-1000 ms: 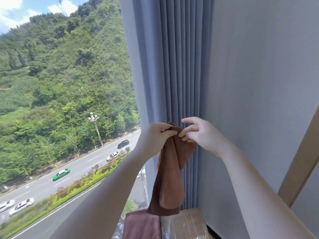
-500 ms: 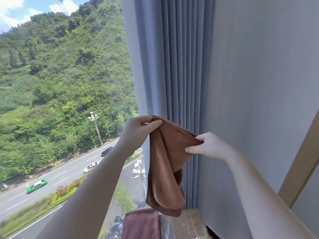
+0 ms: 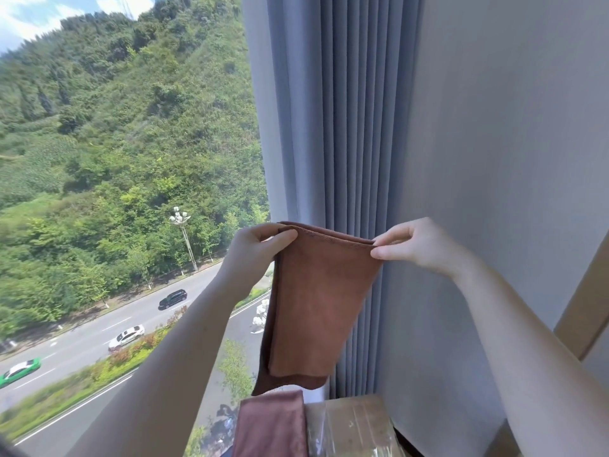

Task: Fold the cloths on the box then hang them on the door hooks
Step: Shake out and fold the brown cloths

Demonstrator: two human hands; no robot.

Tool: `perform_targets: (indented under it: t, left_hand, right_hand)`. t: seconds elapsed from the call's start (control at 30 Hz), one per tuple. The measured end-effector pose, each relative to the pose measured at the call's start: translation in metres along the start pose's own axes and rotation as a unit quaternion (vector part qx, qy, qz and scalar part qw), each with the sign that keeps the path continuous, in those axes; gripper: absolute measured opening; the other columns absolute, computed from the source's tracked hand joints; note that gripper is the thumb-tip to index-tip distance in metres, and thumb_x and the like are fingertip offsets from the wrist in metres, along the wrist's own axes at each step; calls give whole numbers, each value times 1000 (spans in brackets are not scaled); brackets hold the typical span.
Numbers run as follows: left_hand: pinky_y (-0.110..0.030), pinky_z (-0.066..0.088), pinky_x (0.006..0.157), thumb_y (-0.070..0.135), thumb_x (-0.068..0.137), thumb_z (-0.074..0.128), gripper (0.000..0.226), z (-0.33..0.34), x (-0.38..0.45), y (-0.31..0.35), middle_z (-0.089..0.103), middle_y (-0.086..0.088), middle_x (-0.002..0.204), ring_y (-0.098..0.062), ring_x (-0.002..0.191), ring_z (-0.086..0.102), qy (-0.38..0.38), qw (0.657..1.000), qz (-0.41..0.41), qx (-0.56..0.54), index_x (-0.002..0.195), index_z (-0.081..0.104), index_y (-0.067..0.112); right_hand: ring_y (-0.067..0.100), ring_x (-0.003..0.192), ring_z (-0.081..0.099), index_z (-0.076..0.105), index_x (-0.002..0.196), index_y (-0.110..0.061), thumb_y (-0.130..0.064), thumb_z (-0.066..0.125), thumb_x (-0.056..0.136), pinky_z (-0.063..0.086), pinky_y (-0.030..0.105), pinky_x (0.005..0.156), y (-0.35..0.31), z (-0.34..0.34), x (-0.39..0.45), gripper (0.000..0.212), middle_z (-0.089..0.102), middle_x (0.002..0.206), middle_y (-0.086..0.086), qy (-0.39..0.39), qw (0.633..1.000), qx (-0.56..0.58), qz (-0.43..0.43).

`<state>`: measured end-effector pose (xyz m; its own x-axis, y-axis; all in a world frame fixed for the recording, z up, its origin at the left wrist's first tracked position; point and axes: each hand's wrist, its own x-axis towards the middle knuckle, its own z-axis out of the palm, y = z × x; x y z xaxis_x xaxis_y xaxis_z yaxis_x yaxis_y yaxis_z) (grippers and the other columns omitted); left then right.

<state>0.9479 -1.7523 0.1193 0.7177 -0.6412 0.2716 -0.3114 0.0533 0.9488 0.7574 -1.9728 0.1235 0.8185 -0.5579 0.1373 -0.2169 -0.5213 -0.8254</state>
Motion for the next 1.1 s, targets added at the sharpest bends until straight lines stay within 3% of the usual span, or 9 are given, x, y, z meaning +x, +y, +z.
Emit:
perform_targets:
  t: [0.13,0.3,0.47,0.53,0.6,0.73,0.87,0.97,1.1]
  left_hand:
    - [-52,57,97,15,95,71,17,1,4,3,79,-7,93,-21,90,73,1,999,-2,-36,85,84,22]
    - [-45,60,91,20,96,70,14,7,5,8,79,-3,90,-17,87,72,5,1000,8,-27,89,82,19]
    - [-51,58,94,21,95,71,11,1,8,5,78,-1,90,-17,87,71,33,999,23,-17,92,82,22]
    - [-54,57,95,17,95,71,15,1,8,3,77,1,87,-17,85,69,38,999,23,-29,88,81,26]
    - [-53,56,93,13,95,70,18,2,9,2,75,-2,88,-18,84,66,41,998,21,-54,88,80,27]
    - [-42,57,86,10,98,66,20,0,12,0,76,-2,94,-18,84,66,20,997,20,-73,106,76,25]
    - [-33,61,85,9,99,63,22,-10,17,0,74,3,98,-16,91,67,8,1000,1,-21,111,75,23]
    - [-36,59,93,7,98,63,29,-19,19,3,75,0,105,-22,100,70,-41,997,-7,60,115,72,29]
    - [-27,53,92,39,89,75,39,-10,16,18,68,16,112,5,102,65,-100,966,23,239,126,63,44]
  right_hand:
    - [6,94,74,81,89,-25,-25,86,81,50,26,95,2,16,-5,10,80,93,-8,8,997,78,-22]
    - [3,99,73,81,96,-23,-26,83,84,49,25,97,5,35,-9,12,80,100,-11,-76,994,76,7]
    - [7,86,73,80,88,-22,-26,85,83,51,25,84,6,36,-5,9,79,89,-6,45,993,109,-19]
    - [5,84,73,74,102,-27,-21,86,81,53,22,79,4,39,-4,24,79,91,-6,103,979,167,-47]
    - [5,90,75,64,121,-32,-15,84,83,57,22,83,3,44,-3,46,79,98,-6,118,961,249,-37]
    - [16,102,75,77,109,-17,-13,72,94,55,41,104,5,56,-6,16,80,105,-1,79,951,300,-7]
    - [11,98,75,78,107,-18,-15,70,97,57,29,89,2,61,-9,14,80,104,-3,102,942,319,-17]
    - [11,94,76,80,101,-19,-15,73,94,56,23,82,-2,65,-8,10,81,98,-4,127,947,293,-35]
    - [14,87,76,82,94,-20,-17,79,89,61,32,85,-7,73,-4,6,81,91,-2,113,961,251,-39]
